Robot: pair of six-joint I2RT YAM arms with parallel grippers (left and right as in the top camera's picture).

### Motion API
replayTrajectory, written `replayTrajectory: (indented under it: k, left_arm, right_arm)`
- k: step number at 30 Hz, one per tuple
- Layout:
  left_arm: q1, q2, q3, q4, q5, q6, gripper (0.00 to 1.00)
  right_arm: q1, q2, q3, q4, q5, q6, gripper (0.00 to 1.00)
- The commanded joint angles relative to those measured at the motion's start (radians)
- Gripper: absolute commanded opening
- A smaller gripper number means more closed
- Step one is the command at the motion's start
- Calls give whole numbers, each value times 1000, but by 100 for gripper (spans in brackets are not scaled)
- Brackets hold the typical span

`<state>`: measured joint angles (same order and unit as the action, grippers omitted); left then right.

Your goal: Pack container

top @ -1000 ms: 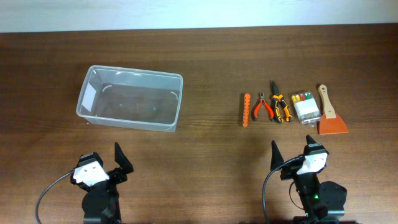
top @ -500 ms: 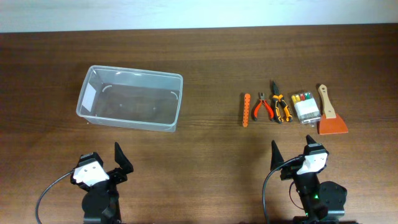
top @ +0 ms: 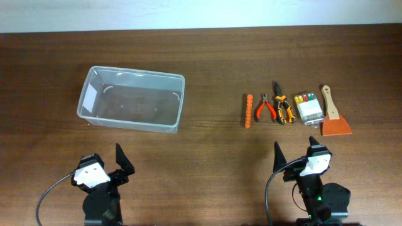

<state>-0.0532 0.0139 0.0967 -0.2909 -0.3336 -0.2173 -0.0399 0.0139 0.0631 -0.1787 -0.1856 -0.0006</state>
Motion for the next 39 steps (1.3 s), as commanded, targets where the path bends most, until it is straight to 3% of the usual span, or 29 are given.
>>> replayTrajectory:
  k: [1,23,29,39]
  left_arm:
    - [-4,-4,-4,-1,-4,9,99]
    - [-4,-4,-4,-1,-4,9,99]
    - [-4,-4,-4,-1,-3,9,99]
    - [-4,-4,-4,-1,-4,9,99]
  right_arm:
    - [-6,-10,-9,1,5,1,98]
    - [34,-6,-9,3,8,1,98]
    - [34,4,-9,3,-102,73,98]
    - [33,130,36,100,-95,218,98]
